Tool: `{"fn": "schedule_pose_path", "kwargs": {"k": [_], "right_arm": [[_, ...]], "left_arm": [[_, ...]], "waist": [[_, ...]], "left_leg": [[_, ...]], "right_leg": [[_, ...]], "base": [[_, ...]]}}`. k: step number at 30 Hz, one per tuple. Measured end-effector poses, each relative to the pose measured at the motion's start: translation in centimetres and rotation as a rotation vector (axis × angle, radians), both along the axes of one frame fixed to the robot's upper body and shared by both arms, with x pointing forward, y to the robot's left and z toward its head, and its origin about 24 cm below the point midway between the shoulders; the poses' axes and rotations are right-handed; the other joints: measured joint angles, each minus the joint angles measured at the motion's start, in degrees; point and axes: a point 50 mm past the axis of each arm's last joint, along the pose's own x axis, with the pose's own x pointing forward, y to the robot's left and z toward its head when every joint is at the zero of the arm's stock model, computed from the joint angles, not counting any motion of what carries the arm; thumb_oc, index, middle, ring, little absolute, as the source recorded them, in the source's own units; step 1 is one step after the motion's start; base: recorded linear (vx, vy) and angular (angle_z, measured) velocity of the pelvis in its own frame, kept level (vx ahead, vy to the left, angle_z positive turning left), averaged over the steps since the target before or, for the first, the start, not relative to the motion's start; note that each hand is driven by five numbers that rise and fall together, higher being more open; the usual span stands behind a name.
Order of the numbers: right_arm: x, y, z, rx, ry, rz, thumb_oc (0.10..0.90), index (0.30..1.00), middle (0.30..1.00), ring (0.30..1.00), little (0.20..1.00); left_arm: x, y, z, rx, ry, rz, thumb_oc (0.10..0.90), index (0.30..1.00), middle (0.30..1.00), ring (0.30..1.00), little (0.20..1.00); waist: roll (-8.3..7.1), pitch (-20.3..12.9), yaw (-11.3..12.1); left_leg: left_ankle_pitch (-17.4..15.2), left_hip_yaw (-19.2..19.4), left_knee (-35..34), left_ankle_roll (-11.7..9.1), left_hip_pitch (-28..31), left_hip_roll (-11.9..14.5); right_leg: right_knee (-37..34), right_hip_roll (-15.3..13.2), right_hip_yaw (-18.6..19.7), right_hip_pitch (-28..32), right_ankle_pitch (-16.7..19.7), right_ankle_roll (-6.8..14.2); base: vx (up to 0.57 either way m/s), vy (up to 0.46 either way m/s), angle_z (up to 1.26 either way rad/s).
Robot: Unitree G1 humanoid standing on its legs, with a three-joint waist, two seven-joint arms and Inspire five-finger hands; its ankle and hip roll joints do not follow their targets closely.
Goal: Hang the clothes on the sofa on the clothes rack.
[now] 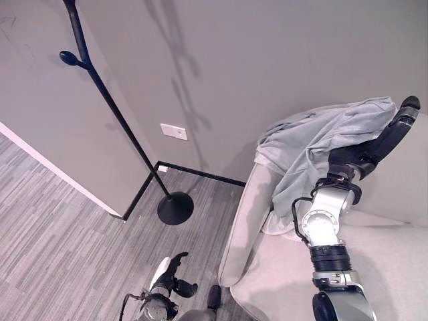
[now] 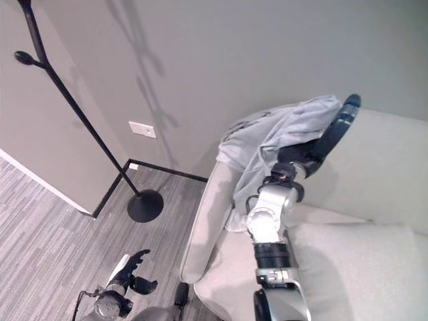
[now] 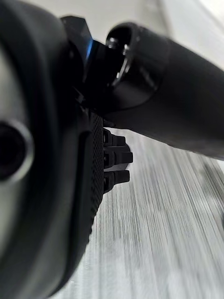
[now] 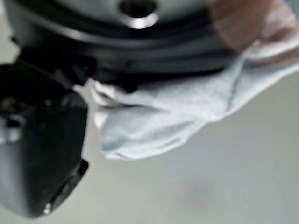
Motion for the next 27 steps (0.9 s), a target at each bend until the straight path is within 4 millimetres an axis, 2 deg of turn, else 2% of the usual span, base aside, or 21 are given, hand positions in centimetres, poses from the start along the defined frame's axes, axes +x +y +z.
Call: {"fn": "schedule_pose_path", "kwargs": {"k": [6, 7, 10, 17, 19, 20, 22, 27], "right_arm": [[0.3, 0.1, 0.9, -0.137, 0.026, 0.016, 0.400, 0.300, 0.300, 0.300, 0.300], [0.5, -0.1, 1.7, -0.228, 0.040, 0.027, 0.400, 0.300, 0.300, 0.300, 0.300], [1.0, 0.8, 3.1, -0.343, 0.034, 0.056, 0.400, 0.300, 0.300, 0.300, 0.300], [1.7, 2.2, 6.1, -0.527, 0.001, 0.092, 0.400, 0.300, 0.300, 0.300, 0.300], [2.2, 2.6, 7.7, -0.579, -0.018, 0.095, 0.400, 0.300, 0.300, 0.300, 0.300], [2.6, 3.0, 9.4, -0.611, -0.050, 0.090, 0.400, 0.300, 0.300, 0.300, 0.300], [3.2, 3.7, 11.3, -0.640, -0.072, 0.080, 0.400, 0.300, 0.300, 0.300, 0.300], [3.1, 4.9, 16.6, -0.641, -0.183, 0.037, 0.400, 0.300, 0.300, 0.300, 0.300]], "left_arm": [[2.3, 0.2, 2.8, -0.090, -0.140, 0.066, 0.800, 0.900, 0.900, 0.900, 0.900], [3.1, -0.3, 4.2, -0.126, -0.209, 0.067, 0.800, 0.900, 0.900, 0.900, 0.900], [4.1, -0.9, 6.0, -0.167, -0.303, 0.088, 0.800, 0.900, 0.900, 0.900, 0.900], [7.1, -1.7, 9.8, -0.193, -0.501, 0.125, 0.800, 0.900, 0.900, 0.900, 0.900], [8.1, -2.2, 10.8, -0.206, -0.551, 0.129, 0.800, 0.900, 0.900, 0.900, 0.900], [8.8, -2.6, 11.7, -0.220, -0.593, 0.115, 0.800, 0.900, 0.900, 0.900, 0.900], [9.4, -3.2, 12.2, -0.221, -0.617, 0.114, 0.800, 0.900, 0.900, 0.900, 0.900], [10.4, -5.7, 13.1, -0.230, -0.654, 0.048, 0.800, 0.900, 0.900, 0.900, 0.900]], "waist": [[-1.87, -0.9, -0.5], [-2.40, -0.9, -0.5], [-3.18, -1.0, -1.1], [-4.58, -1.0, -3.0], [-4.63, -0.9, -3.8], [-4.91, -1.1, -4.1], [-5.00, -1.0, -5.4], [-5.34, -1.2, -6.6]], "left_leg": [[-0.2, 0.6, 0.0, 0.2, 0.9, 0.1], [-0.2, 0.7, 0.0, 0.2, 1.0, 0.2], [-0.2, 1.4, 0.0, 0.3, 1.6, 0.4], [-0.2, 2.1, 0.0, 0.5, 2.9, 0.9], [-0.2, 2.5, 0.0, 0.5, 3.0, 1.1], [-0.3, 3.4, 0.0, 0.5, 3.5, 1.3], [-0.5, 3.7, 0.0, 0.5, 3.8, 1.4], [-0.5, 4.1, 0.0, 0.5, 4.5, 2.0]], "right_leg": [[0.0, 0.0, 0.9, 0.6, 0.0, 0.0], [0.0, 0.0, 1.0, 0.6, 0.0, 0.0], [0.0, 0.1, 1.6, 0.9, 0.0, 0.0], [0.0, 0.4, 2.6, 1.8, 0.0, 0.0], [0.0, 0.5, 2.9, 1.7, 0.2, -0.2], [0.0, 0.6, 3.9, 1.8, 0.3, -0.3], [0.0, 0.8, 4.2, 2.0, 0.3, -0.4], [0.0, 1.3, 4.4, 2.5, 0.4, -0.5]], "base": [[-0.01, -0.019, -0.07], [-0.02, -0.026, -0.07], [-0.02, -0.028, -0.09], [-0.02, -0.017, -0.08], [-0.03, -0.017, -0.14], [-0.03, -0.016, -0.28], [-0.02, -0.011, -0.16], [-0.01, -0.004, -0.05]]}}
